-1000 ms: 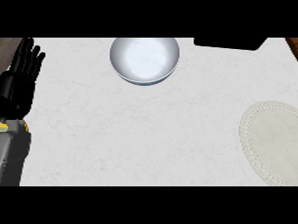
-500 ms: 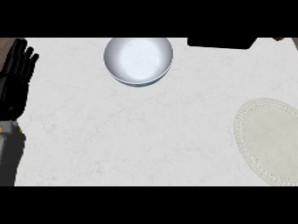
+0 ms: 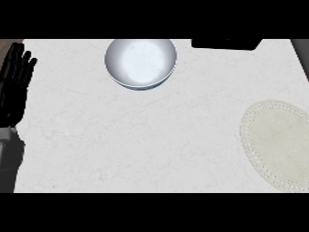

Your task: Pick the croissant from the placemat and place it in the bowl

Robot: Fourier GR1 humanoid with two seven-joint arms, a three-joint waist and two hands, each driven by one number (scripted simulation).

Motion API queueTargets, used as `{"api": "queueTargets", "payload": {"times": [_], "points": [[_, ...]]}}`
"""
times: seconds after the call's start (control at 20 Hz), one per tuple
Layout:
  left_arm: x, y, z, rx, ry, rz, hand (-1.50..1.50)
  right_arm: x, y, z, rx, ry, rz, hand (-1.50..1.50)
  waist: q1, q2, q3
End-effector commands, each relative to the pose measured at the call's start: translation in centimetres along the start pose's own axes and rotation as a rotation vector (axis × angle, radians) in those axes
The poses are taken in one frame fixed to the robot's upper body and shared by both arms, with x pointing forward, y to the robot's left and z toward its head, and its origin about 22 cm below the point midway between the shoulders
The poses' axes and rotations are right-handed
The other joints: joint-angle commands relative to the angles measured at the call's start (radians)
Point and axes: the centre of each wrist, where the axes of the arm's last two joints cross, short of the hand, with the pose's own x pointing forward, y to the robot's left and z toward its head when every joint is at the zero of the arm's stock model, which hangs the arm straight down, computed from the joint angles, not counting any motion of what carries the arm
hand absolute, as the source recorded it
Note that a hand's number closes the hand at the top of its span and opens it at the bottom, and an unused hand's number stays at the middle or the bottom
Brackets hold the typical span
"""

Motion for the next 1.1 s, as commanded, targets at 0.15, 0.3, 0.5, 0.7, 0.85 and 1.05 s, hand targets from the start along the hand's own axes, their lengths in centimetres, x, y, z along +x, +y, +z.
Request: {"api": "queueTargets", "payload": {"times": [0.15, 0.3, 0.5, 0.7, 0.85, 1.05], "points": [[0.1, -0.3, 0.5, 0.004, 0.000, -0.007, 0.00, 3.2, 5.3, -5.3, 0.127, -0.007, -0.010, 1.50, -0.011, -0.001, 0.000], [1.0, -0.3, -0.2, -0.010, 0.006, 0.010, 0.00, 3.6, 7.7, -6.6, 0.160, 0.031, -0.011, 1.50, -0.008, 0.000, 0.000], [0.0, 1.6, 0.8, 0.006, -0.004, -0.003, 0.00, 2.2, 12.7, -6.9, 0.161, 0.034, -0.001, 1.50, -0.012, 0.000, 0.000], [0.8, -0.9, 0.2, -0.013, -0.034, -0.005, 0.00, 2.2, 15.0, -7.3, 0.116, 0.105, 0.140, 1.50, 0.008, 0.009, 0.000], [1.3, -0.8, 0.3, -0.017, -0.008, -0.006, 0.00, 0.9, 17.9, -6.8, 0.134, 0.231, 0.066, 1.50, 0.003, 0.005, 0.000], [0.5, -0.5, 0.0, -0.007, -0.009, 0.006, 0.00, 0.7, 19.2, -6.8, 0.130, 0.281, -0.036, -1.50, 0.014, 0.013, 0.000]]}}
